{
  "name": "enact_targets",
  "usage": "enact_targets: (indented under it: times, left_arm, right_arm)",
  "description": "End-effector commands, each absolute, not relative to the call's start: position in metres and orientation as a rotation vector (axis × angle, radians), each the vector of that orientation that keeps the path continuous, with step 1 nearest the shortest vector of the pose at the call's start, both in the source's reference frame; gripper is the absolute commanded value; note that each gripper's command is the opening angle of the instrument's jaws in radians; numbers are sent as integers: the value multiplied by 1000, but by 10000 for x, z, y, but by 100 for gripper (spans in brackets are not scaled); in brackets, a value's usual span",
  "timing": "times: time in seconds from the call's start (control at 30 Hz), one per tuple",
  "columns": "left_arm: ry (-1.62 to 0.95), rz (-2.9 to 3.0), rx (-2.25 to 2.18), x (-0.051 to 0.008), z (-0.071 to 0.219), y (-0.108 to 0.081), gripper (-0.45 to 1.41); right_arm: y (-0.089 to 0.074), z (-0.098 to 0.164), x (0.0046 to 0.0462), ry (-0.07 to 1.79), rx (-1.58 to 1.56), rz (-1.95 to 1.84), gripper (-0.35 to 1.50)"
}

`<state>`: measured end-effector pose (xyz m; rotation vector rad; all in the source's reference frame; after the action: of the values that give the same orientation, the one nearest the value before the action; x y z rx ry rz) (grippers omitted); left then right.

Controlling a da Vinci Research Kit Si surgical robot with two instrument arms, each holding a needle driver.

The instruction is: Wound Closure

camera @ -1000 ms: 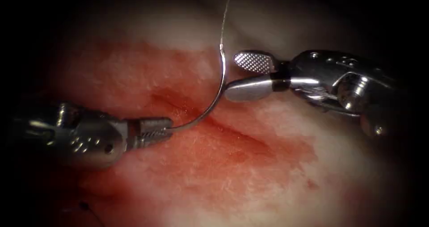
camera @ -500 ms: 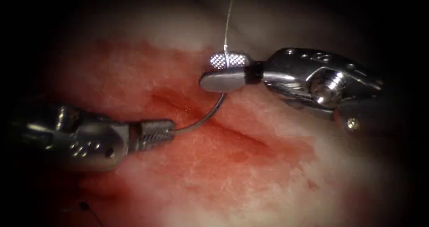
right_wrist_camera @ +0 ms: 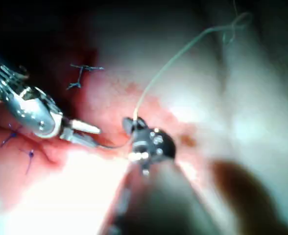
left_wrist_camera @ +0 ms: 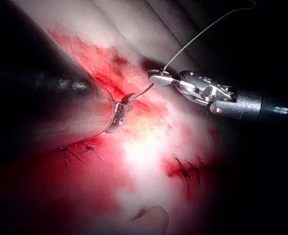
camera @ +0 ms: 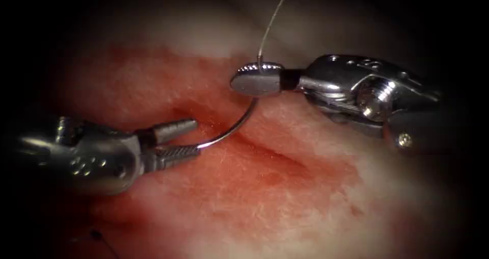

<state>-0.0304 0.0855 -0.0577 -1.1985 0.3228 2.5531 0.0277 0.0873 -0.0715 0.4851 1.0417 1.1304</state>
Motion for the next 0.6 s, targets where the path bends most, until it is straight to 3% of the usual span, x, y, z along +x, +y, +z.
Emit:
enact_targets:
  times: [0.03,0.07,0.13,0.2,0.6]
  left_arm:
    - [287,2543,-1198,-312,-571,850,56]
    - [-35,2462,-1180,-315,-576,846,61]
    - [-155,2355,-1160,-316,-582,846,64]
    - [-256,2221,-1149,-314,-593,858,56]
    - [-511,2120,-995,-312,-603,913,68]
  right_arm:
    - [875,-711,283,1048,479,1122,-35]
    - [875,-713,283,1058,457,1086,-35]
    - [874,-716,283,1063,427,1033,-35]
    - [873,-720,282,1075,367,940,-35]
    - [872,-735,275,1216,179,484,-35]
